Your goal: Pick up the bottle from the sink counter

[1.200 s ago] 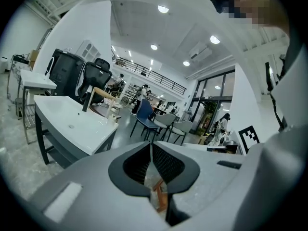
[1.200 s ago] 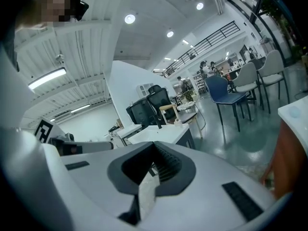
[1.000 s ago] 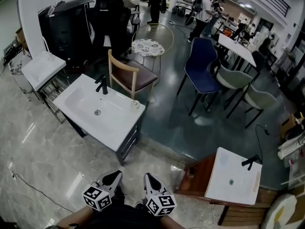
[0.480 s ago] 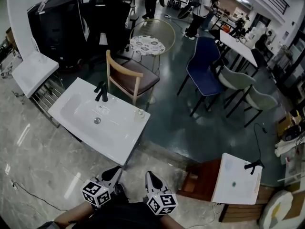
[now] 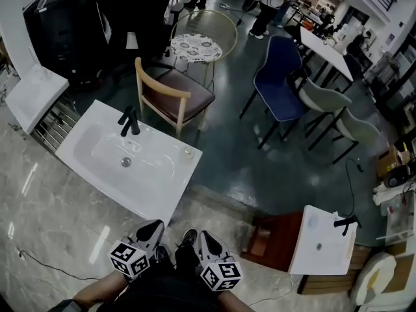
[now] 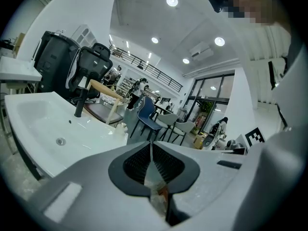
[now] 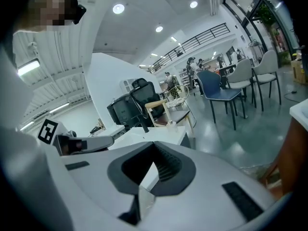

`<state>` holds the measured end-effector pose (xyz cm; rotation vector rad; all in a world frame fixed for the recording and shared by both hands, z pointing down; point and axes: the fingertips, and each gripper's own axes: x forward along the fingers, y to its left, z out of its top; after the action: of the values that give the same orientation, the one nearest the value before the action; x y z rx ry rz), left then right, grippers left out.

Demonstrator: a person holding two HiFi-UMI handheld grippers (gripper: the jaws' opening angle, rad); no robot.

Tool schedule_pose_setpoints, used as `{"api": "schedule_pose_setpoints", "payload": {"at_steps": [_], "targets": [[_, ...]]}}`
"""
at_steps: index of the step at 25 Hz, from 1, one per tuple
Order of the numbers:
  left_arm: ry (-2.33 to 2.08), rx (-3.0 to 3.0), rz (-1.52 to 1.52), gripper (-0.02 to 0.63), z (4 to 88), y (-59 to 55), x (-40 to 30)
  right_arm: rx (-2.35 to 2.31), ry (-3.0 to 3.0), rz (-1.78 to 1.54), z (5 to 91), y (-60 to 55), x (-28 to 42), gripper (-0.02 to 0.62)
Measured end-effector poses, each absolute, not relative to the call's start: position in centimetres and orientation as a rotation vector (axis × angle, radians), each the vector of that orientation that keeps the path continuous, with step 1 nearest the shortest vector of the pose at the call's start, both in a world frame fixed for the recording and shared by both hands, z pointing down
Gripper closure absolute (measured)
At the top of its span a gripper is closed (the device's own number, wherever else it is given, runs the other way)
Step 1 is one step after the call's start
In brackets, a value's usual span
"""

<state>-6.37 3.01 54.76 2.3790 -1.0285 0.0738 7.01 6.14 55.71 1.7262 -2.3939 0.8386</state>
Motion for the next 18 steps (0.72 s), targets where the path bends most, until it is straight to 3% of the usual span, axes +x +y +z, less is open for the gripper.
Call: {"api": "schedule_pose_setpoints", "payload": {"at_steps": [11,18], "targets": [[-1.179,2.425,0.102,0.6,54.2,-6.1,-4.5,1.632,-2.492,0.851,55.6,-4.8,9.3,0.588],[-1.252,2.421,0.166,0.482,56.1,-10.9,-2.4,1.581,-2.508,0.865,56.0,-9.5,11.5,0.588]]}}
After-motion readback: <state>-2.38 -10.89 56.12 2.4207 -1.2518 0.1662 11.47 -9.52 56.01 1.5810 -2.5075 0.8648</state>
